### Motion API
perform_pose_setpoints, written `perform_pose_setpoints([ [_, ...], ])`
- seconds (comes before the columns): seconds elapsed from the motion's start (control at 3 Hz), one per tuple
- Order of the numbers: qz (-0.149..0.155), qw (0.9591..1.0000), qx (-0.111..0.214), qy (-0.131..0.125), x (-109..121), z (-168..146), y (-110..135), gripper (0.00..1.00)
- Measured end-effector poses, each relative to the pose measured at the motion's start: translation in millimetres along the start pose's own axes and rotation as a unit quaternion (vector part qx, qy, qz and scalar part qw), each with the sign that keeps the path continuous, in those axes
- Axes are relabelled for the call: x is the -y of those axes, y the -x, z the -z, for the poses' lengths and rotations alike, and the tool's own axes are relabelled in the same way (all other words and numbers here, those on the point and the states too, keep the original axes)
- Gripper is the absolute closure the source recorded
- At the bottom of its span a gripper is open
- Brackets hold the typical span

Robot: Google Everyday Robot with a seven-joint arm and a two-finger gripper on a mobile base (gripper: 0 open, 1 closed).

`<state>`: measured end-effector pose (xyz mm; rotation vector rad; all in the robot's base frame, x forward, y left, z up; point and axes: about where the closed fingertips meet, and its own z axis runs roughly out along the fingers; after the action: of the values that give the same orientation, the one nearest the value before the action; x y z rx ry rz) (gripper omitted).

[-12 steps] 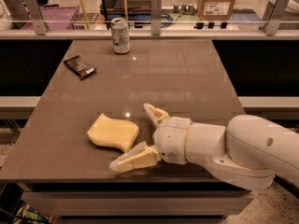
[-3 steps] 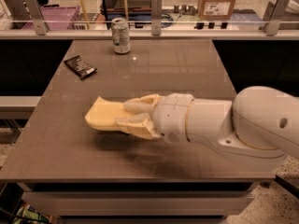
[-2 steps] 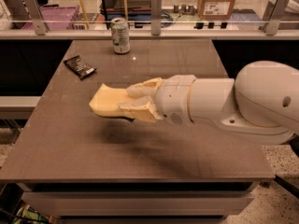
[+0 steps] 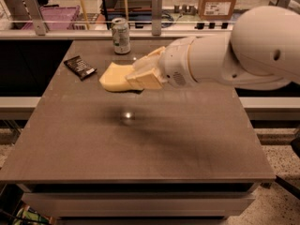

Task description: Move sponge near 7up can

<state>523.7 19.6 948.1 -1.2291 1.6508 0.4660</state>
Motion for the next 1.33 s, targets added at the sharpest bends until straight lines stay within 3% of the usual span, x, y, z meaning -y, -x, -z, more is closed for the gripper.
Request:
perform_pose_setpoints([
  [0.67,0.004,0.9999,-0.015,-0.003,3,-1,-4,1.00],
  [1.33,0.017,0.9995,0.005,-0.025,38,4,-3,1.00],
])
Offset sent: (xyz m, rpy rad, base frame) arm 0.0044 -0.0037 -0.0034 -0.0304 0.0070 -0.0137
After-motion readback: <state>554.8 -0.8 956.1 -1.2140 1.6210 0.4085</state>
